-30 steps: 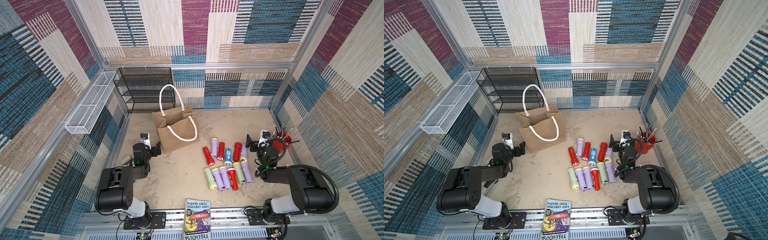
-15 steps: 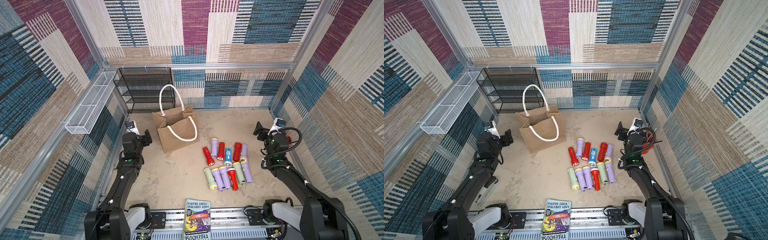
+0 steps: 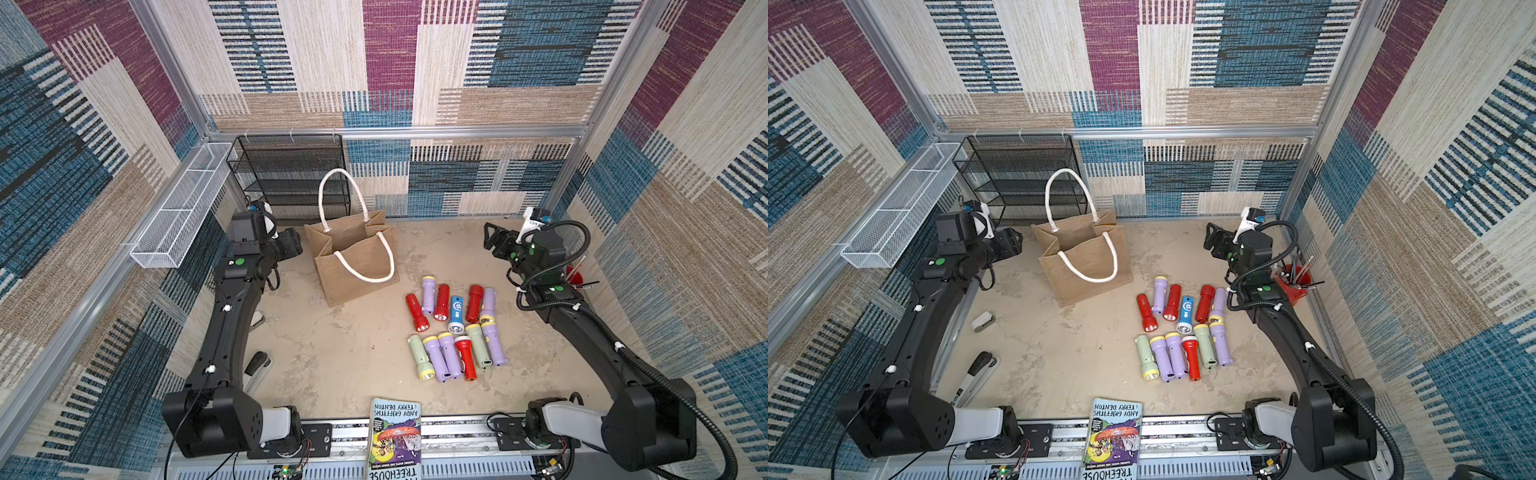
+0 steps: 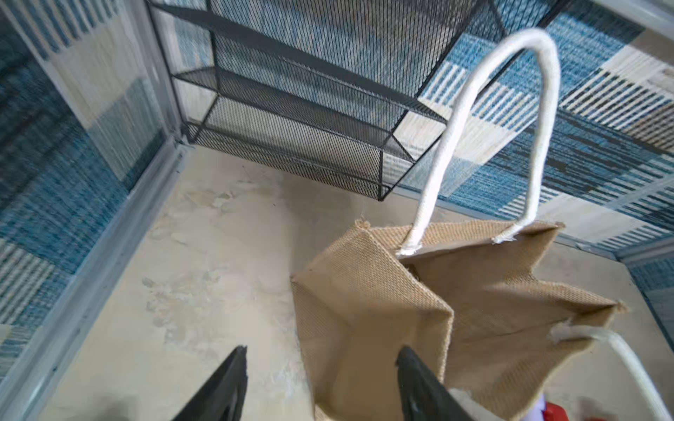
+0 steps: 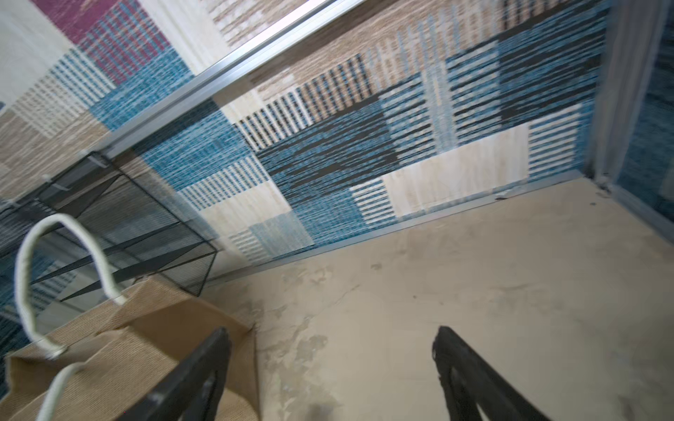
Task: Put the flashlights into the tote bags
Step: Move the canvas bag to the center of the board.
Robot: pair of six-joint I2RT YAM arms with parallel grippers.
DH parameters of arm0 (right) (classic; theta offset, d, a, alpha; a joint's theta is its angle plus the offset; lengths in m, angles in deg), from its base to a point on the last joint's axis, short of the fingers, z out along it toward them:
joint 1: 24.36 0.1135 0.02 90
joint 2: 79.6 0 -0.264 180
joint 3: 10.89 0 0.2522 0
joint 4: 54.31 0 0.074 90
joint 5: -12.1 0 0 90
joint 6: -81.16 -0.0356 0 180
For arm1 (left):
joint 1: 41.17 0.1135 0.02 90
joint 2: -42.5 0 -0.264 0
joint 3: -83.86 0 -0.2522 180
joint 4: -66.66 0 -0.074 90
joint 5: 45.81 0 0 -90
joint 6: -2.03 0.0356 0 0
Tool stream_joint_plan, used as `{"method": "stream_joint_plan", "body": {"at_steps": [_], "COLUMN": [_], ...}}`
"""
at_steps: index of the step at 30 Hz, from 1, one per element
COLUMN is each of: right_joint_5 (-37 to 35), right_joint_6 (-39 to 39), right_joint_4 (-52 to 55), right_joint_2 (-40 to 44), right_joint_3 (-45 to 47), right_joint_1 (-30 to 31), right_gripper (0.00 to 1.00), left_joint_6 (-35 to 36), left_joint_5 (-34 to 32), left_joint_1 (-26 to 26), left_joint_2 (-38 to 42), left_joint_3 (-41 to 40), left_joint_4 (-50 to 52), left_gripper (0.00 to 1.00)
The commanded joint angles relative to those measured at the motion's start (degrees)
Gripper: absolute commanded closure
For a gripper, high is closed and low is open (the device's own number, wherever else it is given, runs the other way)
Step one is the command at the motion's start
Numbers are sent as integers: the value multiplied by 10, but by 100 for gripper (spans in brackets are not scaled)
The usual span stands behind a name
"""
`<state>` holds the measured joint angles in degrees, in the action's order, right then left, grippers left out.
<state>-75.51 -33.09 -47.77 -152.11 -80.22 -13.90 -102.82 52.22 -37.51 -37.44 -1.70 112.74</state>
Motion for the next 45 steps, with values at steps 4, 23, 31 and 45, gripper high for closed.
{"method": "stream_joint_plan", "body": {"at_steps": [4,23,31,45], "right_joint_5": [29,45,10,6], "right_joint_6": [-26,-127,-144,-135], "right_joint_4": [35,175,298,318], "right_joint_2": [-81,-399,-487,-434], "right_joint_3": [-108,-480,-613,-577], "right_joint_1": [94,303,342,351], "right_gripper": [12,25,29,33], "left_joint_6": [-12,-3,9,-43], "left_joint_5": [67,-21,-23,-10], "left_joint_1": [-31,-92,-96,-96], "left_joint_2": [-56,-230,-238,-192], "left_joint_3": [80,242,235,186], "left_joint_4": [88,188,206,205], "left_gripper": [32,38,65,100]}}
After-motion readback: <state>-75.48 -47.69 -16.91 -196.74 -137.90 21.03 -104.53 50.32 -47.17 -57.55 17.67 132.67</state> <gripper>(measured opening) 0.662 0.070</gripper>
